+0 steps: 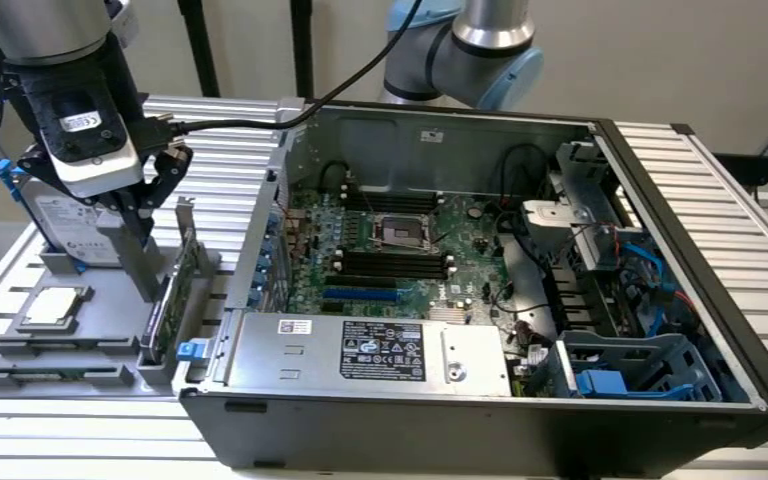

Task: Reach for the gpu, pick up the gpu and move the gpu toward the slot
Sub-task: 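Pick up the gpu and move the gpu toward the slot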

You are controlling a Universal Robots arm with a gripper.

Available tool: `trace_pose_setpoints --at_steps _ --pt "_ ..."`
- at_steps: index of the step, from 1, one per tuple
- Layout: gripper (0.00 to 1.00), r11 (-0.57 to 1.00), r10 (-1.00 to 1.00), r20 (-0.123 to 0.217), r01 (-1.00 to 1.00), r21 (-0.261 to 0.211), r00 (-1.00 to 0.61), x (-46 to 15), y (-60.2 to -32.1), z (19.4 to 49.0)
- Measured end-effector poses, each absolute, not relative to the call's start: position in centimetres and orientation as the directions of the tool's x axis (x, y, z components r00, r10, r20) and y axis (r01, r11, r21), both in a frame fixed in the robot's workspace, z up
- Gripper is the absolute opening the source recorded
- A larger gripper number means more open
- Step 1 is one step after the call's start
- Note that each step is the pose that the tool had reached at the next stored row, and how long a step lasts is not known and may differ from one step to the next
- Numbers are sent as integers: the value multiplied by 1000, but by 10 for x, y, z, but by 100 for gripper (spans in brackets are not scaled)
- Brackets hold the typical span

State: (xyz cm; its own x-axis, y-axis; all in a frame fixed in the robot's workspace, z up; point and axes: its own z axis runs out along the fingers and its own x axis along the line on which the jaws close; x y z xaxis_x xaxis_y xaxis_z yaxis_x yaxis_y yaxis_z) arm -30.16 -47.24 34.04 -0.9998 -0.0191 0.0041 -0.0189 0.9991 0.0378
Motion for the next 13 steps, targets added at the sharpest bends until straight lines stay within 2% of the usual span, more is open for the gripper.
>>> trace_pose_setpoints --at_steps 10,11,12,13 --pt "11 999 -19 4 -19 38 -1000 -302 -472 340" --pt "12 999 -19 4 -19 38 -1000 -302 -472 340" --pt "18 999 -19 4 -19 38 -1000 -302 -472 340" --pt "18 999 -19 4 -19 38 -1000 -302 -472 340"
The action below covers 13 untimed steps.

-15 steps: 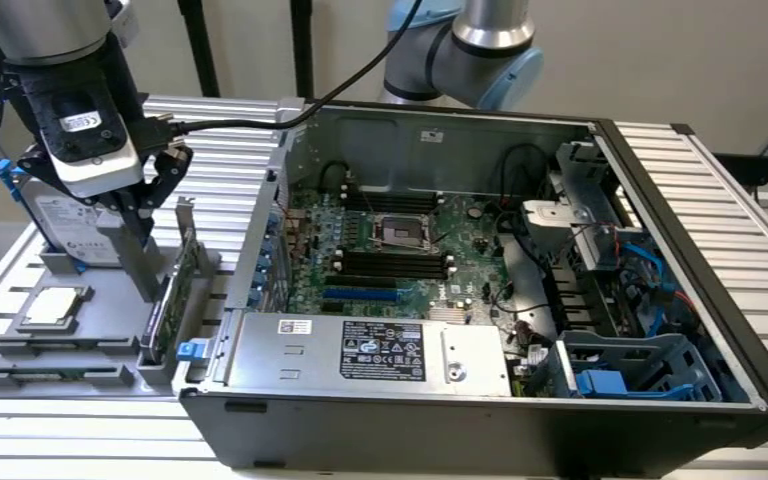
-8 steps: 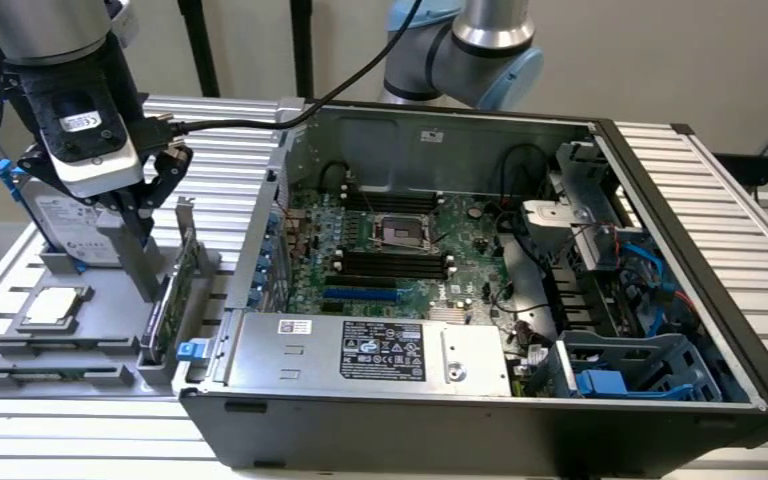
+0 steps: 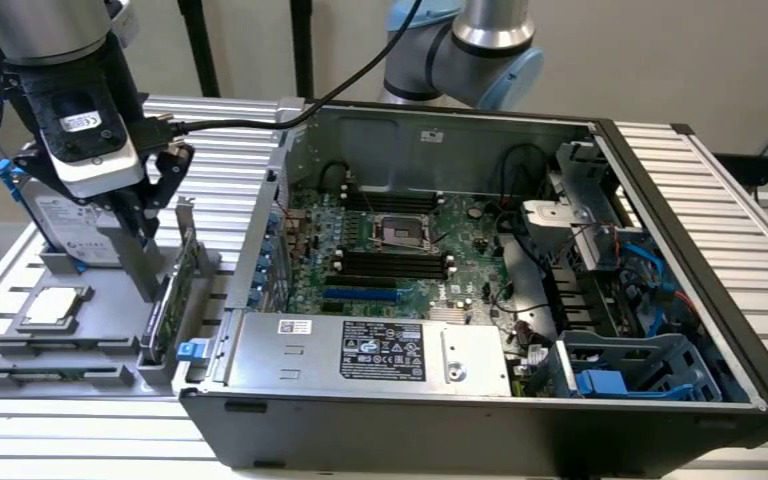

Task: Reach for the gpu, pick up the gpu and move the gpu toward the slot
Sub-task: 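Pick up the gpu and move the gpu toward the slot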

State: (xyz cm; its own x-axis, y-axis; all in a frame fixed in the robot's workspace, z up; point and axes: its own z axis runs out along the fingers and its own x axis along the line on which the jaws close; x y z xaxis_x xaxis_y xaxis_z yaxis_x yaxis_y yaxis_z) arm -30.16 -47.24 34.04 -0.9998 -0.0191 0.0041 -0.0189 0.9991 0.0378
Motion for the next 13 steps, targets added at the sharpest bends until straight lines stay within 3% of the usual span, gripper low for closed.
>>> trace_pose_setpoints --at_steps 2,5,6,13 --pt "30 999 -19 4 -19 38 -1000 -302 -472 340" --pt "36 999 -19 8 -19 37 -1000 -302 -472 337" --pt "42 999 -19 10 -19 36 -1000 -302 -472 335" --pt "42 999 -13 11 -13 37 -1000 -302 -472 322"
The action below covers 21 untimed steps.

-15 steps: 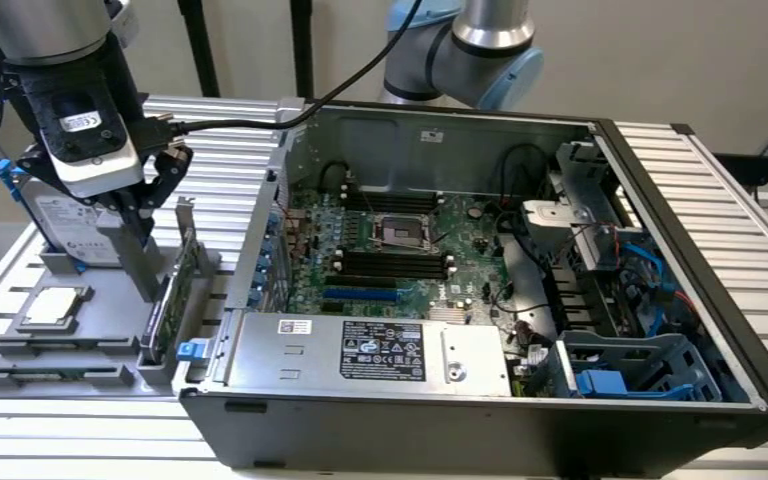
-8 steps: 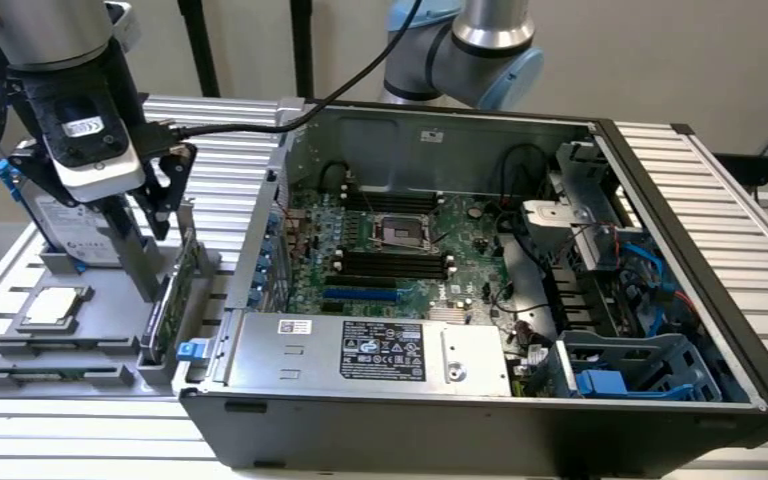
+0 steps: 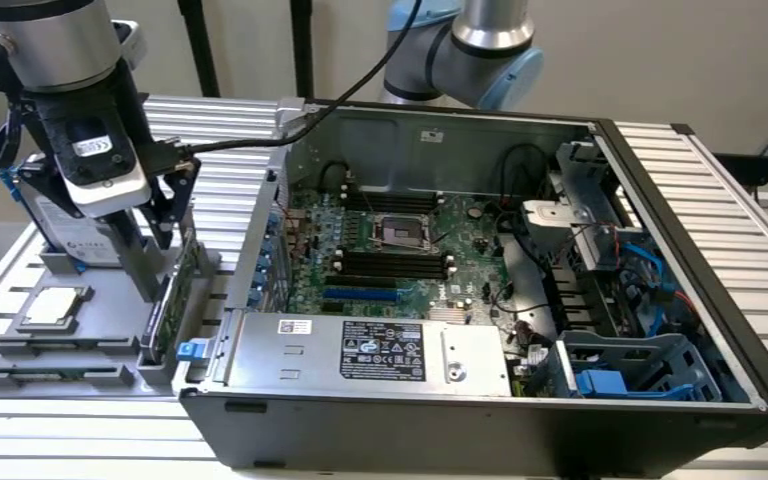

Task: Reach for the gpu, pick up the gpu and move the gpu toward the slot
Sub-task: 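Pick up the gpu and move the gpu toward the slot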

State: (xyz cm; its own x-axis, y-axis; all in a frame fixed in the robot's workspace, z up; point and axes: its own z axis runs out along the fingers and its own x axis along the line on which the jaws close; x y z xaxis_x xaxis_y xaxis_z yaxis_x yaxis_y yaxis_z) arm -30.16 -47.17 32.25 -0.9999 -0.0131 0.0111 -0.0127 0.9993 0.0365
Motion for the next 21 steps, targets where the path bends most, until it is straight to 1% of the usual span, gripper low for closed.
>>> trace_pose_setpoints --at_steps 21 --pt "42 999 13 11 13 37 -1000 -302 -469 284"
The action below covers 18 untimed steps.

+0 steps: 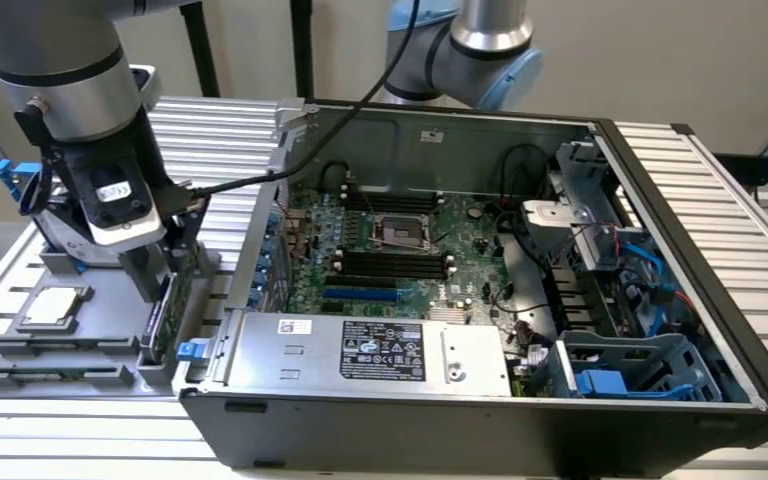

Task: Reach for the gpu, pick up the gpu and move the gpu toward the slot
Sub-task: 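Pick up the gpu and move the gpu toward the slot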

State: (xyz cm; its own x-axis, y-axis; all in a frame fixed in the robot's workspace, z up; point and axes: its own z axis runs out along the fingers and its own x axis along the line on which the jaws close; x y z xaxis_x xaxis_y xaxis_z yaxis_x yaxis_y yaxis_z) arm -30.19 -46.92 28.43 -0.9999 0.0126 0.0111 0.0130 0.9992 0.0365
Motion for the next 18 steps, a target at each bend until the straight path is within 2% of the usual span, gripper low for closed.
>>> trace_pose_setpoints --at_steps 18 --pt "42 999 20 12 20 37 -1000 -305 -469 252"
